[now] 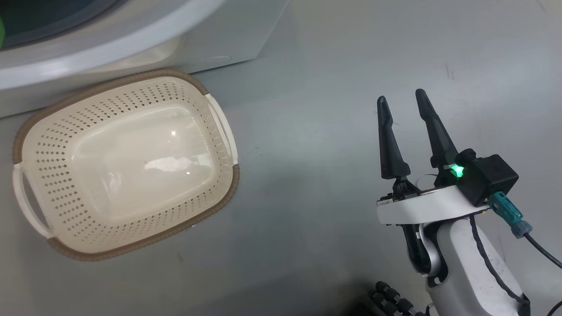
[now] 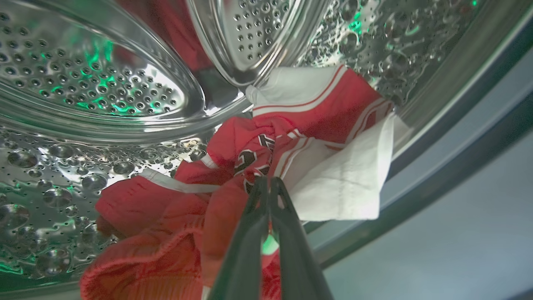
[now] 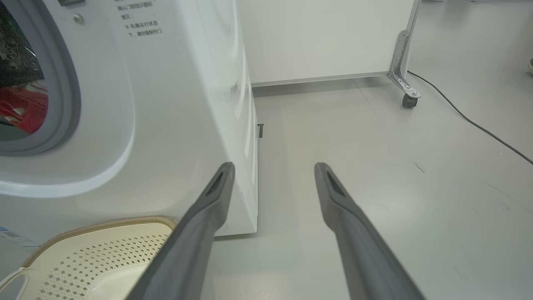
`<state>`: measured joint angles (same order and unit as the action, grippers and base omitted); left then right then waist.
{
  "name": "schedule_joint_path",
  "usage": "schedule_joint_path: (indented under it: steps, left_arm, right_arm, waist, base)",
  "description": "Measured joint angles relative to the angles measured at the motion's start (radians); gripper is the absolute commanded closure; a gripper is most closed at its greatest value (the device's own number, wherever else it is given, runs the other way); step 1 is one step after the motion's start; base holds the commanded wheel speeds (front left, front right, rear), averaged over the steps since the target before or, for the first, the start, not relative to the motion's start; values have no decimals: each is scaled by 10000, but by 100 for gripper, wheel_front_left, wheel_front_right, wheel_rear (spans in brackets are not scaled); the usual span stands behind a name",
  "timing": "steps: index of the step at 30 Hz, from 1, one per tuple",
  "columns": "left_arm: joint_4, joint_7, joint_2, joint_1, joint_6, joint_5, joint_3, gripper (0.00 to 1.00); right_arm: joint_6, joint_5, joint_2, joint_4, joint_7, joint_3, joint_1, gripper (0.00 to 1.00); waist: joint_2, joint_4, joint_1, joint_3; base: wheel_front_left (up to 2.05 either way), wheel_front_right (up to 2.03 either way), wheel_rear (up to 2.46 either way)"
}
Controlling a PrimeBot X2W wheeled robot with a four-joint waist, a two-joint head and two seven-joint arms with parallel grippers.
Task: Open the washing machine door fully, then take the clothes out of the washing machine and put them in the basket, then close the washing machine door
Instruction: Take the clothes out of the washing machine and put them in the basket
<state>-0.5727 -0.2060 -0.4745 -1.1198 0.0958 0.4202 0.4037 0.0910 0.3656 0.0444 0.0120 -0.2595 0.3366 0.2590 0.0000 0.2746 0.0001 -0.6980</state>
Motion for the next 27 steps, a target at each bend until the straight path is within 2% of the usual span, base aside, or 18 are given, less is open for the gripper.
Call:
schedule_joint_path:
  steps: [8,12,25,27]
  left_arm:
    - [-77,1354,972,370,-226,479,-301,100]
    - [-184,2173,1212,871,-376,610,-479,100]
    - [150,4485,2102,2429,-389,1066,-754,100]
    - [332,4552,2182,2646,-389,1066,-765,100]
  right_arm:
    - [10,-453,13,-171,0,-470,-6,0]
    - [-4,-621,12,-251,0,-593,-11,0]
    - [-178,-869,104,-619,0,-934,-494,0]
    - [-198,-876,119,-667,0,-957,-591,0]
  waist:
    - [0,-574,0,240]
    - [0,-912,0,422]
    - [0,-1872,-1,1394]
    - [0,-2001,0,1573]
  base:
    - [0,0,0]
    - [0,0,0]
    - [0,0,0]
    - [0,0,0]
